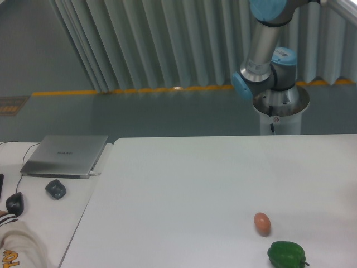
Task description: Place the yellow pepper in a basket
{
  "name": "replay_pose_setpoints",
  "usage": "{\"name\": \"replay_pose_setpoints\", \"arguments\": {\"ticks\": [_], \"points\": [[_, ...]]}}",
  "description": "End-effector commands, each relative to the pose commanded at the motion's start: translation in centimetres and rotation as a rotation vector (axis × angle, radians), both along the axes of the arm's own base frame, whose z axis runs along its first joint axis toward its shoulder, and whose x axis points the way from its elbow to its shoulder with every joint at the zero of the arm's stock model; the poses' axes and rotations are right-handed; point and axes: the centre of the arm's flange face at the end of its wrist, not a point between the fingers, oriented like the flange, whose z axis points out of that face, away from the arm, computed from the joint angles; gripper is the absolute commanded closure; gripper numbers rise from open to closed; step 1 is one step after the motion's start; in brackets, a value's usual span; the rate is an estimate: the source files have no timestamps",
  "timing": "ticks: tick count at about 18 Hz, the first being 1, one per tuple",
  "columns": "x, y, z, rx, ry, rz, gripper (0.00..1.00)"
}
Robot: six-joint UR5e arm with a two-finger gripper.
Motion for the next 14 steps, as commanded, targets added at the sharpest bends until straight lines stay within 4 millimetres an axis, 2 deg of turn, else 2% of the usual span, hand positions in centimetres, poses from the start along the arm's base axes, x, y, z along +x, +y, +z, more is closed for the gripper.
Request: {"name": "replay_pose_setpoints", "arguments": {"ticks": [11,14], "points": [[0.2,0.1,-0.3,-0.004,-0.007,-0.001,0.00],[1.1,1.2,-0.4,-0.006,-0.009,-0.020,0.00]]}}
